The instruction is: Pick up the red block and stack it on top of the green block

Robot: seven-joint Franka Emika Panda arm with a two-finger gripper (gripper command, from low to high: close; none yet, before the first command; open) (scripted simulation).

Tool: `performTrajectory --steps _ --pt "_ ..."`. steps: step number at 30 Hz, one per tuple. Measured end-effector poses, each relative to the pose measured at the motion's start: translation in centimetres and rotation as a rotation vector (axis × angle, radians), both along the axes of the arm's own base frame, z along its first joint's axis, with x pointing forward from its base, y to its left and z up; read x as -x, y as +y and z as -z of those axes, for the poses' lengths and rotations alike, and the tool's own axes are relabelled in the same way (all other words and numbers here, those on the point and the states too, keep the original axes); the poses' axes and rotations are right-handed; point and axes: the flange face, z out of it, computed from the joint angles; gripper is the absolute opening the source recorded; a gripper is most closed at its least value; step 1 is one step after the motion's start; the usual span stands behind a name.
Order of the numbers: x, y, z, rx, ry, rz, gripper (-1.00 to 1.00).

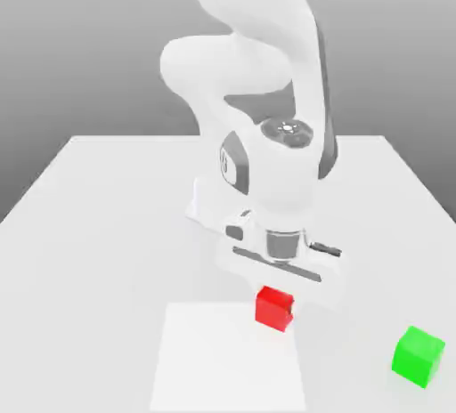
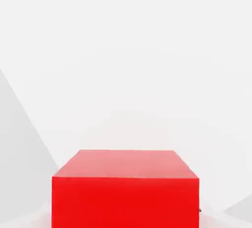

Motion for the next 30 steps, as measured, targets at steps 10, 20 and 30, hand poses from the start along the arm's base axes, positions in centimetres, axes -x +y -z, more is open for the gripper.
performTrajectory --steps 10,20,30 --pt "-0.6 1.1 -6.3 0.001 0.004 -0.016 -1.00" --pt "-6.9 14.2 -8.7 0.001 0.017 -0.134 -1.00" --pt "-8.9 19.2 -4.5 -0.001 0.000 -0.151 1.00"
